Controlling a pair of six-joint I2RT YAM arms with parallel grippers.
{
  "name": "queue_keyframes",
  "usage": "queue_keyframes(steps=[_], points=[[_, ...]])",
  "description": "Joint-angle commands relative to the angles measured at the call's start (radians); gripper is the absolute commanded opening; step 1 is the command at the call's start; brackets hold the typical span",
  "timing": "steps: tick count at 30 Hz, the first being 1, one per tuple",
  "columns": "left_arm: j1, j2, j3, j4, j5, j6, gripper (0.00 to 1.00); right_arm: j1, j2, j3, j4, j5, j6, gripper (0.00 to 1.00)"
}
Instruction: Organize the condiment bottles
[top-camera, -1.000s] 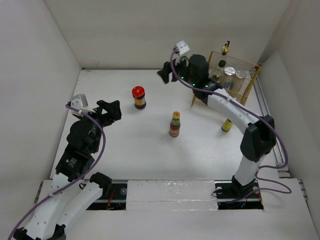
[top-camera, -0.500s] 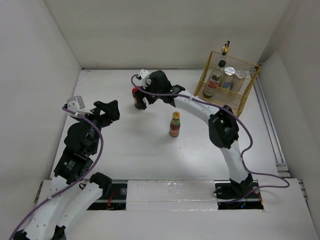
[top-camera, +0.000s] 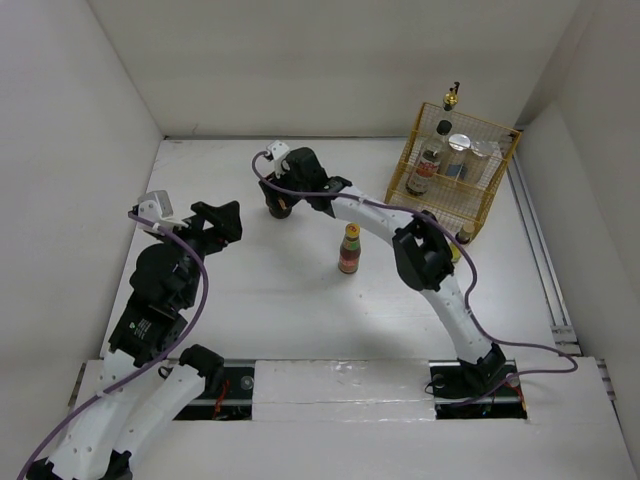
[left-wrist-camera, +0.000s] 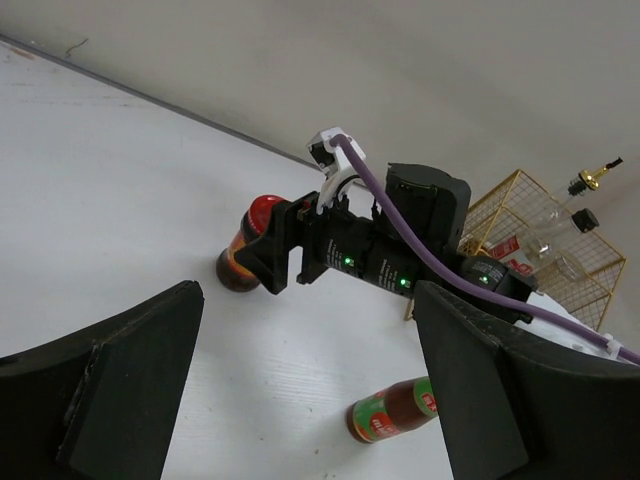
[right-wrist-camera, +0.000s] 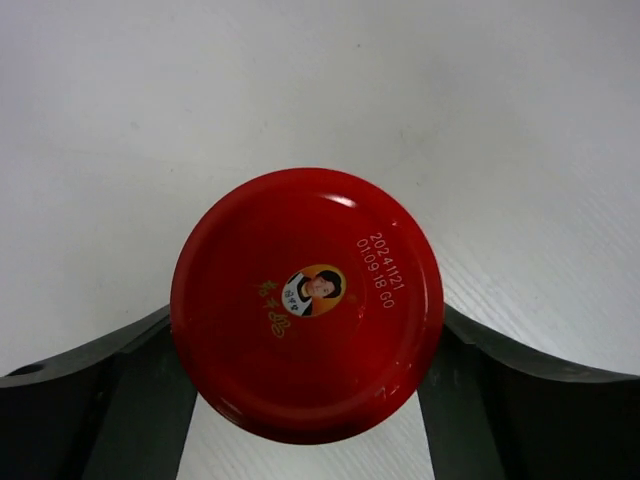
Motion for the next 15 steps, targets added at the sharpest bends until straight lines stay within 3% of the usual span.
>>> queue_keyframes(steps=[1, 2, 3, 4, 10, 15], points=[[0.005, 0.005, -0.001, 0.042, 0.015, 0.011, 0.82, 0.022, -0.013, 0.071, 0.142, 0.023, 0.035, 0.78], [0.005, 0.014, -0.001, 0.042, 0.015, 0.011, 0.82, 0.022, -0.023, 0.071, 0.158, 0.035, 0.035, 0.75], [0.005, 0.014, -0.001, 0.042, 0.015, 0.011, 0.82, 0.022, -0.023, 0.057, 0.172, 0.035, 0.035, 0.58], [0.005, 0.014, -0.001, 0.042, 0.024, 0.011, 0.82, 0.022, -0.049, 0.057, 0.194, 0.046, 0.035, 0.55], [0.005, 0.014, -0.001, 0.042, 0.024, 0.02, 0.82, 0.022, -0.178, -0.056, 0.295, 0.078, 0.035, 0.52], [0.005, 0.014, -0.001, 0.042, 0.024, 0.02, 0.82, -0.01, -0.41, -0.18, 0.427, 0.039, 0.032, 0.51]])
